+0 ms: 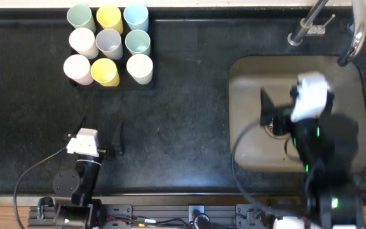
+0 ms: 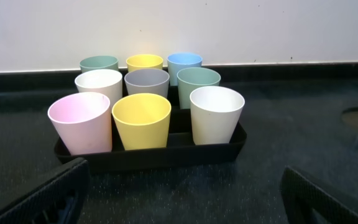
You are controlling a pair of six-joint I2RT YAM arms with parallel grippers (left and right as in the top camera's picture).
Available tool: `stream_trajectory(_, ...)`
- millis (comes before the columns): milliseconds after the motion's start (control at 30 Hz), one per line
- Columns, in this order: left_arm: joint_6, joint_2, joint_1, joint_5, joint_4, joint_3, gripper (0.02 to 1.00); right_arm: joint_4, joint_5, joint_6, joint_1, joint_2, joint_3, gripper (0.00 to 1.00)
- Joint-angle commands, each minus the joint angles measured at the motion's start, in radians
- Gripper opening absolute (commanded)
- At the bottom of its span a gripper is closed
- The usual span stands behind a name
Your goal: Store Cups
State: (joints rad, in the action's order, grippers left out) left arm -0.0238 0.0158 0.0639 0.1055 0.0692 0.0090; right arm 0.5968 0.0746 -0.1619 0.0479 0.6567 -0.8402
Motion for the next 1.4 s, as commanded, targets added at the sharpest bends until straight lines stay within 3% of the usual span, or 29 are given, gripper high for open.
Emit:
stream_trajectory(33, -0.004, -0.007, -0.003, 0.018, 0.004, -0.001, 1.000, -0.150, 0.014, -0.010, -0.002, -0.246, 0.220, 0.998)
stream_trajectory(100, -0.003, -0.007, -0.003, 0.018, 0.004, -0.001, 1.000, -0.213, 0.014, 0.001, -0.002, -0.334, 0.298, 0.998)
stream_trajectory(233, -0.004, -0.007, -0.003, 0.018, 0.004, -0.001, 0.998, -0.310, 0.011, 0.171, -0.002, -0.529, 0.461, 0.998)
stream_trajectory(300, -0.004, -0.007, -0.003, 0.018, 0.004, -0.001, 1.000, -0.341, 0.011, 0.201, -0.002, -0.613, 0.529, 0.998)
stream_trajectory(733, -0.003, -0.007, -0.003, 0.018, 0.004, -0.001, 1.000, -0.527, 0.010, 0.200, -0.002, -0.653, 0.821, 0.998)
stream_trajectory(1400, -0.003, -0.007, -0.003, 0.018, 0.004, -0.001, 0.998, -0.524, -0.023, 0.200, -0.002, -0.652, 0.835, 1.000)
